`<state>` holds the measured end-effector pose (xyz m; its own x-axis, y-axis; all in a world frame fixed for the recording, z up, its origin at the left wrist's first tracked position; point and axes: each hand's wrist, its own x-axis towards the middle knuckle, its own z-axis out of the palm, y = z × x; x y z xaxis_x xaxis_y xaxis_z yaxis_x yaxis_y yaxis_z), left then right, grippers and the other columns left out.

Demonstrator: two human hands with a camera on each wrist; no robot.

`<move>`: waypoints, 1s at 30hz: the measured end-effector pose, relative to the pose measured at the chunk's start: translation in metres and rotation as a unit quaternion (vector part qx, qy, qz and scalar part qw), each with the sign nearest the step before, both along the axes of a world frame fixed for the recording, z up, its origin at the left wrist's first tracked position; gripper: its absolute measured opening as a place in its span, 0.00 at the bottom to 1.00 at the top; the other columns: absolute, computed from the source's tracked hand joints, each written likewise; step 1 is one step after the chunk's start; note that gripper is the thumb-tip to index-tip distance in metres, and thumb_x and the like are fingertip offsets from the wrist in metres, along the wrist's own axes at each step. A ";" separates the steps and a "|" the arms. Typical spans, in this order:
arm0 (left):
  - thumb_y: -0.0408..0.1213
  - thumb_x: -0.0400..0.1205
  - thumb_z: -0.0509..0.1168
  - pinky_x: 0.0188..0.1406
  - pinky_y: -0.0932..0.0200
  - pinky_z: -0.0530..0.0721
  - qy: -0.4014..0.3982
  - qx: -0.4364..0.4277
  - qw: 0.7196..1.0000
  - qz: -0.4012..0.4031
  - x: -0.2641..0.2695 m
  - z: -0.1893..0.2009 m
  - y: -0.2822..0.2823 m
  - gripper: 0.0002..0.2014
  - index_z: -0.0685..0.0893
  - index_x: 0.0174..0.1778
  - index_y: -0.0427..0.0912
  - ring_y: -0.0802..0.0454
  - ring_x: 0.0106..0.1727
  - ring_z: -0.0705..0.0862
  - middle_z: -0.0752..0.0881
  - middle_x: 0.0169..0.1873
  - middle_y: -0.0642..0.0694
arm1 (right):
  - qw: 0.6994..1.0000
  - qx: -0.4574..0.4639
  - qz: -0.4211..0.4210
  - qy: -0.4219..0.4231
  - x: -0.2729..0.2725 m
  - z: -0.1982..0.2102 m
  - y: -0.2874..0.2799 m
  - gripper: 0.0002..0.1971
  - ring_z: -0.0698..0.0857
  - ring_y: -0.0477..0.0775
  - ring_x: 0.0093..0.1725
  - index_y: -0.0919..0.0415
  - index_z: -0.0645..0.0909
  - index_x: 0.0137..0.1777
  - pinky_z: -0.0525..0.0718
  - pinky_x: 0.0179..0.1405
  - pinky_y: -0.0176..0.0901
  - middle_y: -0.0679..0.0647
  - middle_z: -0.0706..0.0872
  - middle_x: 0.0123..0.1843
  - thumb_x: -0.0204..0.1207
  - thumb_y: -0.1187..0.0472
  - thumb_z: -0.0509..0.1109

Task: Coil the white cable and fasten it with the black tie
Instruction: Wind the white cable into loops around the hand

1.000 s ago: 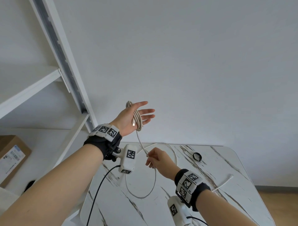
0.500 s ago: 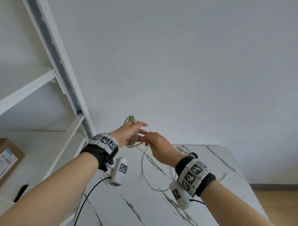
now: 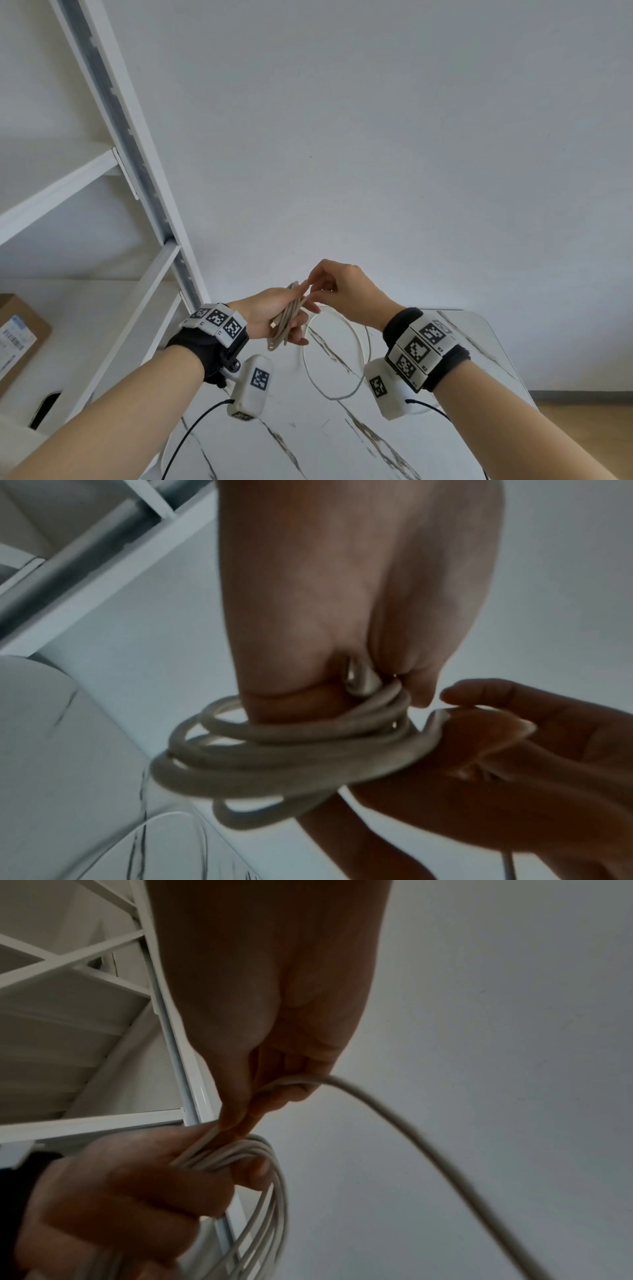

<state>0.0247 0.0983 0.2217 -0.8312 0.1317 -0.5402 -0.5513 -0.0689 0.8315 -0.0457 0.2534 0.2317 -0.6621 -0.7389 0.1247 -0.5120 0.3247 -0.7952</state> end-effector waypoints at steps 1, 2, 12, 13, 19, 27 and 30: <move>0.56 0.84 0.50 0.39 0.50 0.87 -0.001 0.006 1.000 -0.006 0.001 0.000 0.001 0.27 0.78 0.49 0.33 0.49 0.17 0.76 0.70 0.15 0.47 | 1.000 0.001 -0.008 0.003 -0.002 0.000 0.001 0.07 0.87 0.51 0.41 0.58 0.81 0.47 0.86 0.47 0.46 0.56 0.90 0.42 0.71 0.66 0.74; 0.57 0.84 0.50 0.38 0.50 0.87 -0.003 0.011 1.000 -0.013 0.003 0.000 0.002 0.27 0.78 0.48 0.33 0.50 0.17 0.75 0.69 0.14 0.48 | 1.000 0.002 -0.016 0.003 -0.004 -0.001 0.003 0.07 0.87 0.51 0.41 0.59 0.81 0.47 0.86 0.47 0.45 0.56 0.89 0.41 0.70 0.65 0.75; 0.48 0.85 0.55 0.33 0.58 0.86 0.007 0.071 0.991 -0.113 0.010 0.009 0.010 0.18 0.70 0.30 0.44 0.60 0.10 0.61 0.63 0.10 0.54 | 0.998 -0.039 -0.043 -0.010 -0.013 -0.012 0.010 0.06 0.88 0.48 0.44 0.62 0.89 0.48 0.84 0.54 0.41 0.54 0.91 0.42 0.74 0.61 0.73; 0.44 0.86 0.54 0.32 0.59 0.85 0.011 0.075 0.991 -0.115 0.010 0.012 0.010 0.18 0.68 0.29 0.45 0.60 0.10 0.62 0.63 0.10 0.54 | 0.998 -0.045 -0.047 -0.019 -0.013 -0.016 0.010 0.07 0.87 0.47 0.42 0.61 0.89 0.49 0.83 0.53 0.41 0.54 0.91 0.41 0.75 0.61 0.72; 0.39 0.84 0.49 0.34 0.56 0.86 0.034 0.173 0.979 -0.100 0.010 0.024 0.013 0.18 0.64 0.26 0.45 0.54 0.17 0.74 0.69 0.13 0.51 | 0.996 -0.052 -0.056 -0.037 -0.006 -0.044 0.010 0.08 0.85 0.49 0.42 0.55 0.88 0.49 0.83 0.52 0.45 0.59 0.92 0.43 0.79 0.60 0.66; 0.41 0.84 0.54 0.49 0.47 0.89 0.112 0.292 0.948 0.054 -0.001 0.037 0.021 0.21 0.69 0.22 0.43 0.49 0.25 0.80 0.73 0.20 0.46 | 0.990 -0.009 -0.101 -0.101 0.004 -0.072 -0.001 0.16 0.81 0.43 0.29 0.60 0.79 0.30 0.80 0.36 0.38 0.47 0.82 0.28 0.78 0.70 0.59; 0.41 0.86 0.55 0.59 0.43 0.85 0.123 0.264 0.947 0.135 -0.008 0.039 0.016 0.23 0.69 0.22 0.43 0.47 0.29 0.84 0.76 0.21 0.45 | 0.988 0.013 -0.066 -0.137 0.011 -0.082 -0.003 0.08 0.86 0.55 0.39 0.58 0.82 0.48 0.84 0.51 0.50 0.51 0.87 0.34 0.80 0.64 0.61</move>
